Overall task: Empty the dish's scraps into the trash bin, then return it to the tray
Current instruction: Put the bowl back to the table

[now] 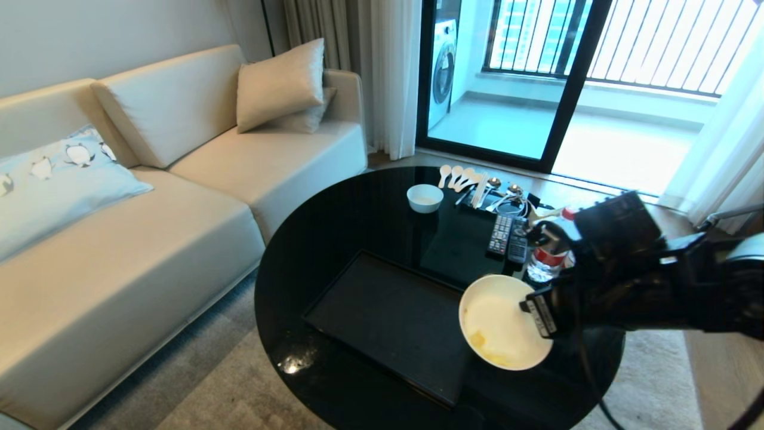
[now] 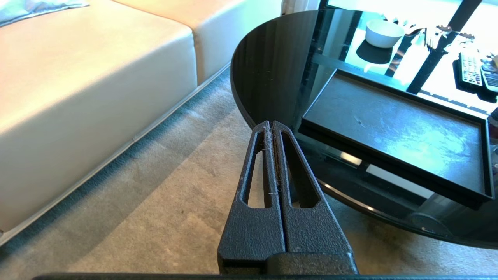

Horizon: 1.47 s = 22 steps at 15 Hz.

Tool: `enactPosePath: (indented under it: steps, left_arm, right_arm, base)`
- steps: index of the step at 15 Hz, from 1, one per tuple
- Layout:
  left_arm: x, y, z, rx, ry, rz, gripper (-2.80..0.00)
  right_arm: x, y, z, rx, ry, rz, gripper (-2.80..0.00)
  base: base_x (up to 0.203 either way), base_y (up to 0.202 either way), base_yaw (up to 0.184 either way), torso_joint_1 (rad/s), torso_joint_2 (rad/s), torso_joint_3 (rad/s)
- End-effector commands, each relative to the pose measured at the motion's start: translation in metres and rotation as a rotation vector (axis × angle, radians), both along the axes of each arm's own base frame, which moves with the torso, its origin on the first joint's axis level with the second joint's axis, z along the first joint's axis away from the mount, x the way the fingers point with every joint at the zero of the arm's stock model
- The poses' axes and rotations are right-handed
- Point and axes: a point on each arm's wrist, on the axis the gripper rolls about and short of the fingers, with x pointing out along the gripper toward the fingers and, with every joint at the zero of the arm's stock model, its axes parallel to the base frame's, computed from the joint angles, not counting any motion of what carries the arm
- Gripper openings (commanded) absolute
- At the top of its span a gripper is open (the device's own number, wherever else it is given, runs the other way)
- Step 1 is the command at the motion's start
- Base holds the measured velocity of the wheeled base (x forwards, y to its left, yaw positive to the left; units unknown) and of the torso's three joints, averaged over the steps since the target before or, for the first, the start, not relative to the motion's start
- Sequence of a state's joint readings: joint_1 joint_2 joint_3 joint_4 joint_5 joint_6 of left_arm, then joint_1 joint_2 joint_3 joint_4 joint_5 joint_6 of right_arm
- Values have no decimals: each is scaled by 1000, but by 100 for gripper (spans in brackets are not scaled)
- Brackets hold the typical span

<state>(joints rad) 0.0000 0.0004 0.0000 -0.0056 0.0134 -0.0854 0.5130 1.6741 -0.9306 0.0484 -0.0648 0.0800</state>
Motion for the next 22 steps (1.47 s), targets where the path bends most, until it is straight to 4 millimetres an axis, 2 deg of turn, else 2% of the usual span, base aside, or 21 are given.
enactPosePath:
  steps: [1,5,8,14,17,22]
  left_arm:
    - [0,0,0,-1,-1,0,-280]
    - [0,0,0,-1,-1,0,-280]
    - [0,0,0,-2,-1,0,-280]
    - [0,0,0,-1,-1,0,-280]
    - [0,0,0,-1,0,0,-280]
    - [0,0,0,-1,-1,0,-280]
  right_arm:
    - [20,47,-36,22,158,-132,-280]
    - [37,91,-49,67,273,-288,-280]
    - [51,112,-64,74,313,-336,-280]
    - [71,128,-108,109,297,-417,-280]
    - [83,130,-115,139,299,-467,-280]
    - [112,118,-126,166,286,-538,-280]
  base:
    - [0,0,0,0,0,0]
    - [0,0,0,0,0,0]
    - [0,0,0,0,0,0]
    - [0,0,0,0,0,0]
    - [0,0,0,0,0,0]
    - [0,0,0,0,0,0]
